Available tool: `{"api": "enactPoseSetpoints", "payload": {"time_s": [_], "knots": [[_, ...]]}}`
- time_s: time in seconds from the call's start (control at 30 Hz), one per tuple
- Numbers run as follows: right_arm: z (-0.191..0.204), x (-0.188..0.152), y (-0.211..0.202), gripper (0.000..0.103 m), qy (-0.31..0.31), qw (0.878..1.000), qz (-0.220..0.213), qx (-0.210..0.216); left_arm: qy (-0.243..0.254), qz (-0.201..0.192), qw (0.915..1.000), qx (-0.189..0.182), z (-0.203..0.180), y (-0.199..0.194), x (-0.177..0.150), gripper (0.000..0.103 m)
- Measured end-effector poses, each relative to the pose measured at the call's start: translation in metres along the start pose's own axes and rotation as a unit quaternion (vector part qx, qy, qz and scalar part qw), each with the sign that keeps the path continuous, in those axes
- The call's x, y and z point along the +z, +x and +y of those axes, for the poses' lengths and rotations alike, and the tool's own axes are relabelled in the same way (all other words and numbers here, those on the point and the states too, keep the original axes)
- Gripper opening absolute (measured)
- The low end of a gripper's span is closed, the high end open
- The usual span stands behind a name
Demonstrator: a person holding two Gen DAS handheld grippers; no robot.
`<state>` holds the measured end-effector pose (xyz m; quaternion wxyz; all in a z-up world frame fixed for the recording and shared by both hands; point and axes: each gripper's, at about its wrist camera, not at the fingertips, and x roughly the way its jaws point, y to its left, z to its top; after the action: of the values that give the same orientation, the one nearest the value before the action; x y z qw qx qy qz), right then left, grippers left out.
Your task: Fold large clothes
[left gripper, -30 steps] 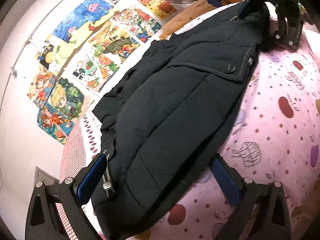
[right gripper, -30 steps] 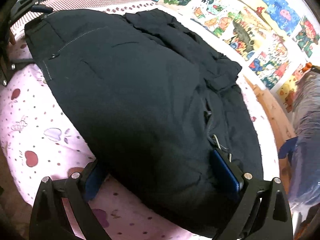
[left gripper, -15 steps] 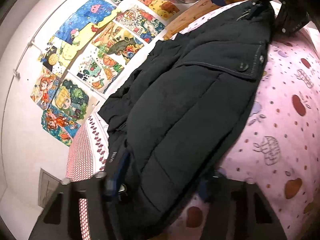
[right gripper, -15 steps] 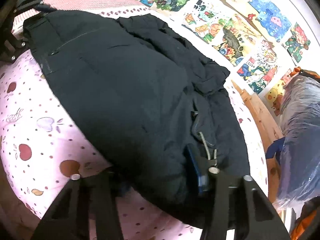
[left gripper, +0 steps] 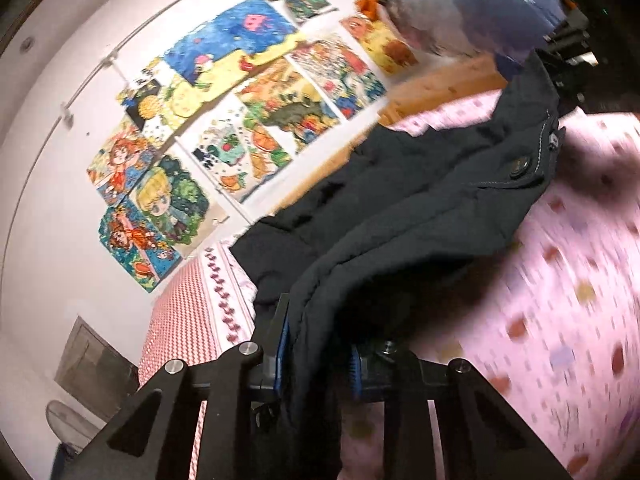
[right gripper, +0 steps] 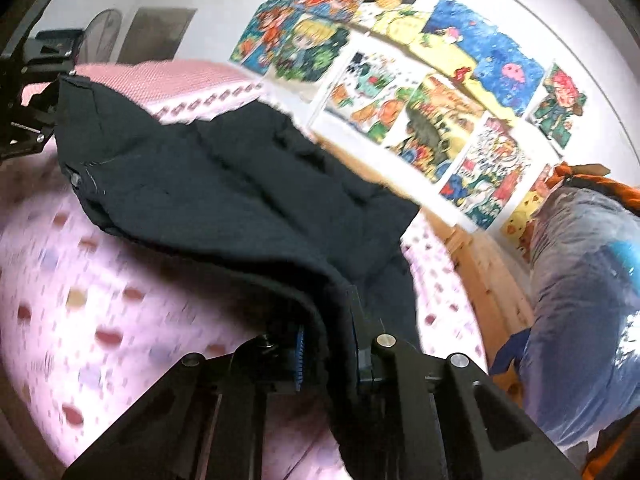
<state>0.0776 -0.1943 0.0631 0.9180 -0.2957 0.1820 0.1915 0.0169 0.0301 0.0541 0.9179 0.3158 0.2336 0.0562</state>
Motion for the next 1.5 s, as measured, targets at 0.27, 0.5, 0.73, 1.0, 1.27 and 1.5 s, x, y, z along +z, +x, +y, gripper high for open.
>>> {"api": "enactPoseSetpoints", "payload": {"time_s": [0.27,0.5,0.73,1.0,1.27,1.5], "knots": [[-0.031,0.055,0.040,0.014,0.040,0.998,-0.030,-0.040,-0.081,0.008,0.9967,0.012,0.051,0.049,0.047,0.018],[-0.040,0.093,0.086,0.014,0.043,0.995,-0.050,-0.077,-0.103,0.017,0.9939,0.035,0.076,0.099,0.075,0.018],[-0.044,0.123,0.139,0.014,0.030,0.991,-0.060,-0.113,-0.114,0.026,0.9906,0.070,0.093,0.156,0.100,0.018],[-0.045,0.146,0.200,0.014,0.032,0.989,-0.061,-0.132,-0.148,0.045,0.9842,0.088,0.102,0.218,0.117,0.016],[-0.046,0.161,0.261,0.012,0.032,0.988,-0.057,-0.144,-0.169,0.051,0.9788,0.104,0.107,0.274,0.124,0.015],[-0.046,0.163,0.312,0.012,0.048,0.988,-0.038,-0.142,-0.179,0.060,0.9758,0.110,0.110,0.315,0.124,0.015]]}}
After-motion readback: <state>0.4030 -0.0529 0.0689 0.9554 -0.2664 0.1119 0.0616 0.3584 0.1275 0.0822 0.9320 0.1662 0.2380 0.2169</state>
